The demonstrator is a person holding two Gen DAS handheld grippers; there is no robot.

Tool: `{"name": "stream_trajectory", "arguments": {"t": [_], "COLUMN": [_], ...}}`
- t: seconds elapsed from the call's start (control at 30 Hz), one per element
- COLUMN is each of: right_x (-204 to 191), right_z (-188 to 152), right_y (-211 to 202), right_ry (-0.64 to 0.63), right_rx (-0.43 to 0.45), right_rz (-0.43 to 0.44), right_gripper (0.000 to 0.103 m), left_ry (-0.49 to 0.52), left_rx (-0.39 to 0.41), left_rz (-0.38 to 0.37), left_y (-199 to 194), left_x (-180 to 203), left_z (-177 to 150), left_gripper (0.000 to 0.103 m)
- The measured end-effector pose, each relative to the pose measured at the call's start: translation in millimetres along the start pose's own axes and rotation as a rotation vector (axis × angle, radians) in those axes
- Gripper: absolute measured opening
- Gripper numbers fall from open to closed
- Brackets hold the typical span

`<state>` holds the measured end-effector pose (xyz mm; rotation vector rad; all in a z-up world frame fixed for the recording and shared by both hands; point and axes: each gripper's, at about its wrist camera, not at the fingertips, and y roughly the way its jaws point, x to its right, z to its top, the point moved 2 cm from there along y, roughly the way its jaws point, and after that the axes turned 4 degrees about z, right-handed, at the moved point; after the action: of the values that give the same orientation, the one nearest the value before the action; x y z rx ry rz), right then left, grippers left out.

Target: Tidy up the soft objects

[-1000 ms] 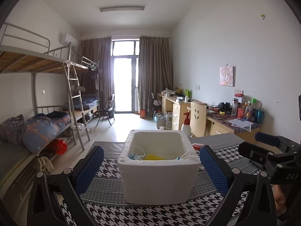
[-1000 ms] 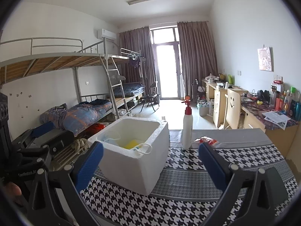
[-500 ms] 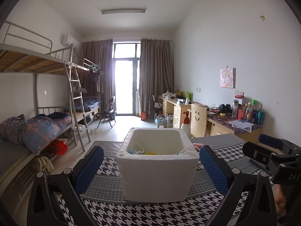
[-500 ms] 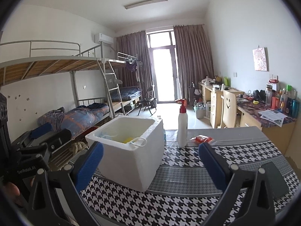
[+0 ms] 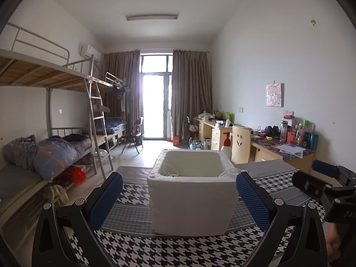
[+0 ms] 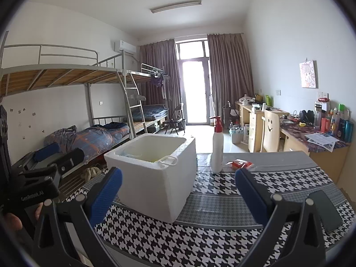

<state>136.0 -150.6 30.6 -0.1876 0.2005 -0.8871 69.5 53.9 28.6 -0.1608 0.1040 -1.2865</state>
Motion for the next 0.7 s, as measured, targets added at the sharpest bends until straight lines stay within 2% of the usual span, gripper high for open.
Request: {"name": "stream_trajectory", "arguments": {"t": [0.27,0.7], "right_x": [0,1], "right_z": [-6,-22], "right_y": [-8,-14], "right_ry": [-0.012,0.009], "right_rx": [0.048,0.034], "right_rz": [-0.044,-0.03], "right_gripper": [0.102,0.102], "left_ry": [0.013,0.001], "left_rx": [-0.009,-0.014], "left_rz": [0.002,-0.003], "left_y": [0,-10], "left_x": [1,-3], "left_z": [-8,-17], "left_gripper": [0.102,0.102]}}
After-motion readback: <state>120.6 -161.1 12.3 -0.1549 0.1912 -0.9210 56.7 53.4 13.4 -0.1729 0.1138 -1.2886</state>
